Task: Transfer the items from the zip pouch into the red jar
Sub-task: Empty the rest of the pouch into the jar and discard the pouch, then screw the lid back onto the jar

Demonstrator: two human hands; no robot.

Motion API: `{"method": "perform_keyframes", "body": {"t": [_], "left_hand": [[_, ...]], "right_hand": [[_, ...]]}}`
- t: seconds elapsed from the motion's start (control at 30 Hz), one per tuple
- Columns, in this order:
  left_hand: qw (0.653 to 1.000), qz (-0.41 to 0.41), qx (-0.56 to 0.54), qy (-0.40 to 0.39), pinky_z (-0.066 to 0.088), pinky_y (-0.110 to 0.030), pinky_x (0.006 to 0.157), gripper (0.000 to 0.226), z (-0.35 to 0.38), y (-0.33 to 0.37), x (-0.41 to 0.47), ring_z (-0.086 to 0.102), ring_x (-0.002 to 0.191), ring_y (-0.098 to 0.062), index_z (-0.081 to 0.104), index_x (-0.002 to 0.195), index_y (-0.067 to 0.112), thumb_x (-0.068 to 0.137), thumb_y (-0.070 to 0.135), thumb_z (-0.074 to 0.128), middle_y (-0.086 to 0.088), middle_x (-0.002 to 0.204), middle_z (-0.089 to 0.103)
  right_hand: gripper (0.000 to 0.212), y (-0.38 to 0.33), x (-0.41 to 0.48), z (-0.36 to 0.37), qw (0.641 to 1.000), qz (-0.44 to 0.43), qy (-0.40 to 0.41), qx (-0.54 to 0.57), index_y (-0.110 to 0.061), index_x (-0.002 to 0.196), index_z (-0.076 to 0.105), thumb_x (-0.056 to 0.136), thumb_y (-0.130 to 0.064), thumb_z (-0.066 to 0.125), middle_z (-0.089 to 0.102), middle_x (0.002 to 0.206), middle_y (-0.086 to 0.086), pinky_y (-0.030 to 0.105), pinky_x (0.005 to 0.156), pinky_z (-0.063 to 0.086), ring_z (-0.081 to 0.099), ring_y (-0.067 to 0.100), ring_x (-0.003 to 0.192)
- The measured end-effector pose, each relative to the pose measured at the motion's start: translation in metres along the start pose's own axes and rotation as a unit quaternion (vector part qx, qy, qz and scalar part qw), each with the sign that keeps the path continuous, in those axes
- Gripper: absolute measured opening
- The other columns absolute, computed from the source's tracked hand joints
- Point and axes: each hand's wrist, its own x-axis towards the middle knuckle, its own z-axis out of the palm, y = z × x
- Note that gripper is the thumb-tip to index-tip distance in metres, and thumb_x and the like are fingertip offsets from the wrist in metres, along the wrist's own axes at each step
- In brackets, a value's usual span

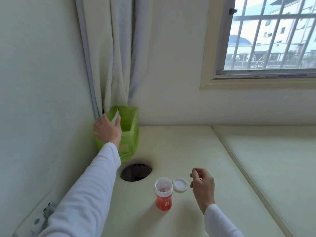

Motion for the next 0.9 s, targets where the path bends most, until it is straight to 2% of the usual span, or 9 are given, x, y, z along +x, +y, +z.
{"method": "perform_keyframes", "body": {"t": [0.13, 0.23, 0.3, 0.4, 0.47, 0.53, 0.7, 0.83, 0.9], "left_hand": [[1.000, 0.013, -0.008, 0.009, 0.021, -0.060, 0.111, 0.058, 0.003, -0.012, -0.020, 0.024, 0.138, -0.039, 0.038, 0.135, 0.006, 0.090, 0.040, 0.049, -0.020, 0.148, 0.035], [0.999, 0.019, -0.027, 0.029, 0.028, -0.055, 0.109, 0.052, 0.009, -0.022, -0.038, 0.033, 0.132, -0.041, 0.043, 0.131, 0.002, 0.091, 0.034, 0.050, -0.024, 0.141, 0.043], [0.998, 0.022, -0.047, 0.042, 0.030, -0.051, 0.107, 0.046, 0.013, -0.028, -0.051, 0.040, 0.126, -0.041, 0.047, 0.126, -0.001, 0.091, 0.029, 0.051, -0.026, 0.134, 0.049], [0.995, 0.026, -0.077, 0.054, 0.032, -0.048, 0.102, 0.038, 0.019, -0.036, -0.074, 0.046, 0.118, -0.041, 0.052, 0.119, -0.005, 0.090, 0.019, 0.053, -0.028, 0.124, 0.055], [0.994, 0.023, -0.091, 0.048, 0.034, -0.046, 0.100, 0.034, 0.023, -0.043, -0.093, 0.047, 0.115, -0.041, 0.053, 0.117, -0.005, 0.090, 0.015, 0.053, -0.028, 0.120, 0.057], [0.994, 0.018, -0.098, 0.035, 0.035, -0.045, 0.098, 0.031, 0.026, -0.051, -0.112, 0.048, 0.113, -0.042, 0.055, 0.115, -0.005, 0.089, 0.012, 0.053, -0.028, 0.118, 0.058], [0.994, -0.020, -0.111, -0.016, 0.036, -0.045, 0.098, 0.031, 0.031, -0.065, -0.152, 0.044, 0.115, -0.043, 0.055, 0.118, -0.003, 0.090, 0.010, 0.051, -0.027, 0.121, 0.055], [0.991, -0.042, -0.118, -0.053, 0.035, -0.044, 0.099, 0.031, 0.031, -0.066, -0.170, 0.041, 0.118, -0.040, 0.054, 0.119, -0.001, 0.091, 0.012, 0.050, -0.024, 0.126, 0.053], [0.990, -0.042, -0.121, -0.062, 0.035, -0.043, 0.099, 0.032, 0.031, -0.067, -0.175, 0.041, 0.118, -0.039, 0.055, 0.120, 0.000, 0.091, 0.012, 0.050, -0.023, 0.126, 0.052]], "right_hand": [[0.014, -0.003, -0.001, 0.003, 1.000, -0.003, -0.010, -0.010, -0.009, 0.081, 0.058, 0.089, -0.003, 0.049, 0.061, 0.076, 0.008, 0.010, 0.045, 0.044, 0.055, 0.027, 0.061], [0.013, -0.005, 0.000, 0.005, 0.999, -0.007, -0.011, -0.039, -0.007, 0.090, 0.062, 0.088, -0.004, 0.049, 0.065, 0.083, 0.010, 0.034, 0.070, 0.049, 0.062, 0.033, 0.078], [0.019, -0.005, 0.002, 0.006, 0.995, -0.017, -0.014, -0.101, -0.003, 0.101, 0.064, 0.088, -0.005, 0.049, 0.067, 0.094, 0.013, 0.031, 0.076, 0.045, 0.060, 0.029, 0.087], [0.028, -0.001, 0.007, 0.007, 0.965, -0.068, -0.064, -0.246, -0.007, 0.116, 0.059, 0.089, -0.011, 0.052, 0.062, 0.117, 0.012, 0.031, 0.088, 0.042, 0.053, 0.026, 0.110], [0.039, -0.001, 0.008, 0.009, 0.933, -0.092, -0.125, -0.325, -0.013, 0.128, 0.051, 0.090, -0.020, 0.054, 0.053, 0.131, 0.007, 0.032, 0.099, 0.038, 0.040, 0.025, 0.125], [0.050, -0.003, 0.007, 0.014, 0.902, -0.107, -0.179, -0.378, -0.017, 0.137, 0.042, 0.090, -0.027, 0.054, 0.045, 0.141, 0.004, 0.032, 0.105, 0.035, 0.031, 0.025, 0.132], [0.057, -0.003, 0.002, 0.022, 0.828, -0.106, -0.248, -0.491, -0.026, 0.141, 0.033, 0.088, -0.038, 0.052, 0.040, 0.144, 0.008, 0.040, 0.104, 0.037, 0.026, 0.030, 0.135], [0.052, 0.002, 0.000, 0.023, 0.802, -0.095, -0.259, -0.529, -0.029, 0.138, 0.038, 0.088, -0.040, 0.051, 0.048, 0.135, 0.008, 0.039, 0.099, 0.039, 0.033, 0.030, 0.129], [0.048, 0.004, 0.000, 0.022, 0.802, -0.097, -0.254, -0.532, -0.027, 0.137, 0.041, 0.090, -0.036, 0.049, 0.049, 0.134, 0.009, 0.039, 0.098, 0.040, 0.036, 0.031, 0.127]]}}
